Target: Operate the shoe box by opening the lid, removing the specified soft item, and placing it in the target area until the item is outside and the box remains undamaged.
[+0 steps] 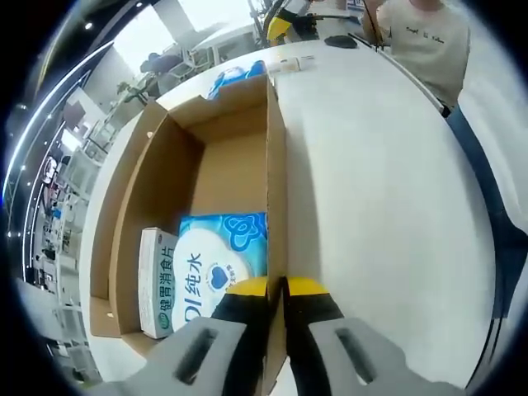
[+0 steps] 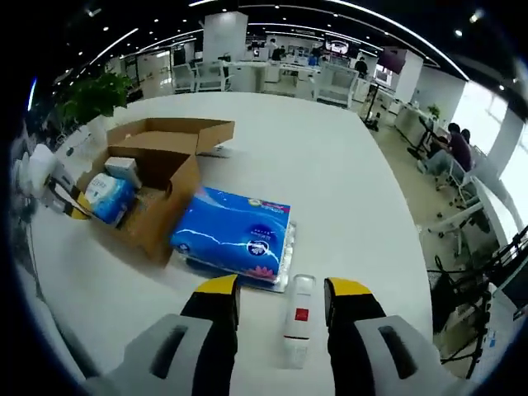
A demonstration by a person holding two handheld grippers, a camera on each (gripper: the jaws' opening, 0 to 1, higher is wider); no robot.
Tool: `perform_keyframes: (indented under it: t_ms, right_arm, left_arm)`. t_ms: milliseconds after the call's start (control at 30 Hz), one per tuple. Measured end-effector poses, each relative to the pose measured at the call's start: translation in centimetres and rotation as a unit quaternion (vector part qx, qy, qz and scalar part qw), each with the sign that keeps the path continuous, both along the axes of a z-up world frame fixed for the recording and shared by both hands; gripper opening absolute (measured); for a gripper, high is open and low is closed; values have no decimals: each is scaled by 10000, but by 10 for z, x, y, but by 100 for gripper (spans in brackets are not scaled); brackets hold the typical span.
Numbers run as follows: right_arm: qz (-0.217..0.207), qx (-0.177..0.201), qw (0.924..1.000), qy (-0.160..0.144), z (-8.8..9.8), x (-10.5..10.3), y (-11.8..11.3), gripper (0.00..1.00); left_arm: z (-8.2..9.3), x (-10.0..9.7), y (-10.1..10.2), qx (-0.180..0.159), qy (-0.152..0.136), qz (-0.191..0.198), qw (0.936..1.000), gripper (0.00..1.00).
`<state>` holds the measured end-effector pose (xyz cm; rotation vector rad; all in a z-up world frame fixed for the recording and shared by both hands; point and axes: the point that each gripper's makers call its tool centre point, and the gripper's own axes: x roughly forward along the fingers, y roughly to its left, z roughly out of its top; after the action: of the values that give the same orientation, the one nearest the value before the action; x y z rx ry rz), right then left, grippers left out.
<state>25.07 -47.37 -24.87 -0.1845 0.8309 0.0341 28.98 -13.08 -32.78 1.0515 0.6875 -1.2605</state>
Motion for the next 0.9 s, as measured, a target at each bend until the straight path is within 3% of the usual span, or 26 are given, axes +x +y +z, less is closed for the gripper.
perform_keyframes:
  t_ms: [133, 400, 667, 900]
  right_arm:
    - [98, 36, 9999, -34, 3, 6, 12, 48]
    - [432, 106, 9988, -212, 9, 31, 34, 48]
    - [857, 152, 9959, -244, 11, 50, 71, 48]
    - [1394, 190, 9892, -424, 25, 71, 118, 49]
  left_arm:
    - [0, 0, 0, -9, -8, 15, 10000, 4]
    - [0, 1, 0, -25, -5, 25, 10000, 5]
    - [0, 1, 0, -27, -22, 13, 10000, 5]
    - [0, 1, 0, -19, -4, -21, 10000, 4]
